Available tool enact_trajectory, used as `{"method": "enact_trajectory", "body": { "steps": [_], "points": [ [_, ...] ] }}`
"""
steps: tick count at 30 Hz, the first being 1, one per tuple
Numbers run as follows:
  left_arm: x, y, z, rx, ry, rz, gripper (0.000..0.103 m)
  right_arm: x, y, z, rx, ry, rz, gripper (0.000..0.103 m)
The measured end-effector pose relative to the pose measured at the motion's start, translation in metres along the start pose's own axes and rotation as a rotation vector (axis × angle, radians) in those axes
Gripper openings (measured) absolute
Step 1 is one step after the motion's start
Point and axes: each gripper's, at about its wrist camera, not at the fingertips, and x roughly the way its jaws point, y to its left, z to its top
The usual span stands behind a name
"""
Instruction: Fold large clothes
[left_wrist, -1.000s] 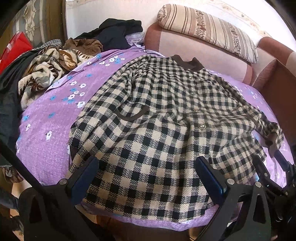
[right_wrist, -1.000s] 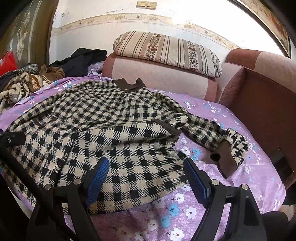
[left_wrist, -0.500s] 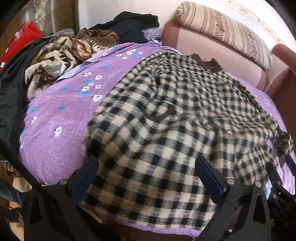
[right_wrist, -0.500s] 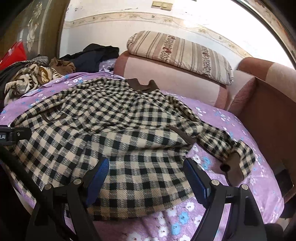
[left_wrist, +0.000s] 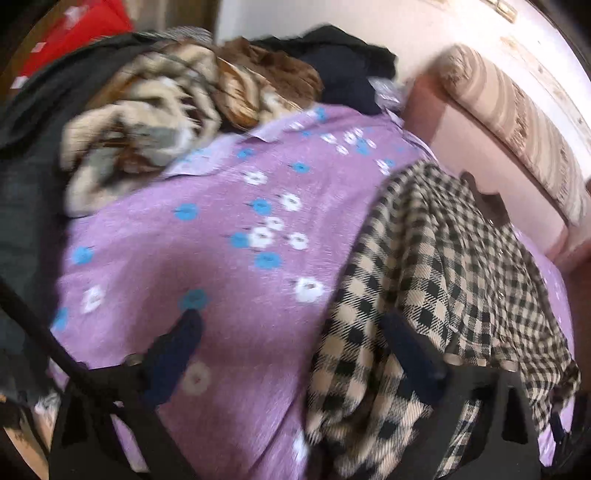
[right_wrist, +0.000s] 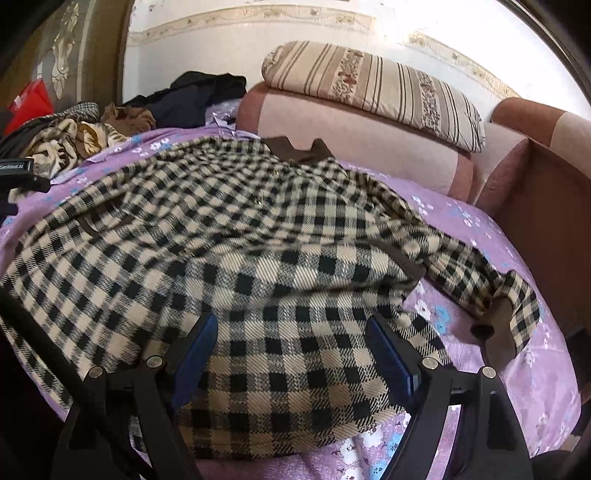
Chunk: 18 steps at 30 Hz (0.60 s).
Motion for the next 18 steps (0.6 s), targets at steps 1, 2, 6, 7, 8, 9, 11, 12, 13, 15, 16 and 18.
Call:
{"method": "enact_trajectory", "body": {
  "steps": [1,2,6,7,8,9,11,12,13,15,16,18],
  "points": [
    [0.007,-0.003,0.001,0.008,0.027,-0.01,0.07,0.002,-0.001,-0.001,0.001,0.004,-0.004,0.086],
    [0.019,-0.006,0.002,0.017,0.067,-0.029,0.064,0.003,-0.002,-0.001,0.002,0.007,-0.006,0.086],
    [0.043,-0.028,-0.004,0.09,0.097,-0.033,0.056,0.008,-0.004,-0.003,0.001,0.016,-0.012,0.086],
    [0.043,-0.037,-0.007,0.131,0.089,-0.039,0.032,0.009,-0.003,-0.003,0.0,0.018,-0.014,0.086],
    [0.043,-0.041,-0.008,0.147,0.098,-0.058,0.012,0.01,-0.003,-0.004,-0.002,0.02,-0.017,0.086],
    [0.044,-0.044,-0.007,0.153,0.111,-0.065,0.005,0.011,-0.003,-0.004,-0.005,0.022,-0.02,0.086],
    [0.038,-0.045,-0.002,0.171,0.087,-0.016,0.005,0.013,-0.003,-0.005,-0.01,0.027,-0.026,0.086],
    [0.036,-0.044,0.003,0.175,0.073,0.013,0.004,0.014,-0.003,-0.005,-0.012,0.027,-0.029,0.086],
    [0.033,-0.04,0.012,0.17,0.054,0.056,0.004,0.014,-0.004,-0.006,-0.012,0.026,-0.032,0.086],
    [0.029,-0.029,0.033,0.153,0.007,0.148,0.003,0.016,-0.006,-0.006,-0.01,0.027,-0.035,0.086],
    [0.026,-0.021,0.046,0.139,-0.021,0.196,0.003,0.017,-0.006,-0.006,-0.009,0.03,-0.034,0.086],
    [0.022,-0.006,0.068,0.107,-0.053,0.246,0.003,0.019,-0.007,-0.007,-0.007,0.037,-0.034,0.086]
  ]
}}
